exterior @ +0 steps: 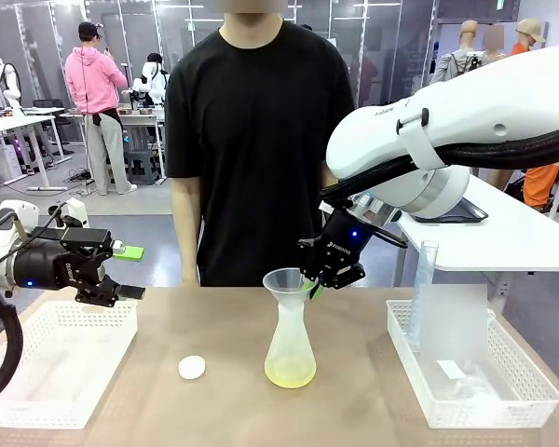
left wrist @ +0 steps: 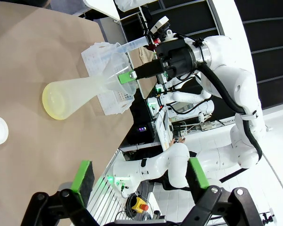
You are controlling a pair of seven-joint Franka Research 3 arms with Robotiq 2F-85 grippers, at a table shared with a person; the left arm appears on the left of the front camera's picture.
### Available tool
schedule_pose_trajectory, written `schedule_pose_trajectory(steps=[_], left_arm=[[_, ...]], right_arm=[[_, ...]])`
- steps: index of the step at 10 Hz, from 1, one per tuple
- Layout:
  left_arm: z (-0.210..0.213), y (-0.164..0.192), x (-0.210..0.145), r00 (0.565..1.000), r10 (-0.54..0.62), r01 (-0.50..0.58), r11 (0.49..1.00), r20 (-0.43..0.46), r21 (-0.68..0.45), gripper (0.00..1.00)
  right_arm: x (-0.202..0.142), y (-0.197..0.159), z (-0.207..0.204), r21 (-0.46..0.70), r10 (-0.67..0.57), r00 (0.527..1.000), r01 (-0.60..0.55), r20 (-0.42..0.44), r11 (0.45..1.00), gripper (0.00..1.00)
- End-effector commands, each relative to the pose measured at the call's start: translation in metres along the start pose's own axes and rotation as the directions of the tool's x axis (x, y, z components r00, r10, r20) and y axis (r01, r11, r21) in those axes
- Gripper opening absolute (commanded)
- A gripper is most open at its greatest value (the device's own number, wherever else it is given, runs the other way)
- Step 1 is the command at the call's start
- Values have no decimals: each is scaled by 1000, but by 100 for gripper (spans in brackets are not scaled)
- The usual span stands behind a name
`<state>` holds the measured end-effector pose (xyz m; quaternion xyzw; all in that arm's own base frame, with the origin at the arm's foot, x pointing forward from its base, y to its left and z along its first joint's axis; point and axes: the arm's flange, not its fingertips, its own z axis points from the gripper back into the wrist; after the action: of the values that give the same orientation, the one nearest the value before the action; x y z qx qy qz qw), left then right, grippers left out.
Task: Prepare the solutions needed for the experiment.
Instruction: Once the solution is in the Big flask , pick up the Plastic Funnel and place it back into the right Organizing basket.
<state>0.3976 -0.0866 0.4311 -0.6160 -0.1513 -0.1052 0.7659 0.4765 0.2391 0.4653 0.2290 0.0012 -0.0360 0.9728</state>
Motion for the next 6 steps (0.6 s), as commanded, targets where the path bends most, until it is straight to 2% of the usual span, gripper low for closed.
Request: schedule_pose_trajectory(steps=[1, 3, 6], left_arm=[[0, -1, 0, 1000, 1, -1, 1000, -1, -17, 100], [0, -1, 0, 1000, 1, -1, 1000, -1, -17, 100], [0, -1, 0, 1000, 1, -1, 1000, -1, -17, 100]], right_arm=[[-5, 2, -4, 2, -35, 999, 35, -12, 999, 4], [-3, 1, -4, -11, -54, 999, 54, -7, 998, 0], [-6, 3, -1, 80, -19, 1000, 19, 3, 997, 0]])
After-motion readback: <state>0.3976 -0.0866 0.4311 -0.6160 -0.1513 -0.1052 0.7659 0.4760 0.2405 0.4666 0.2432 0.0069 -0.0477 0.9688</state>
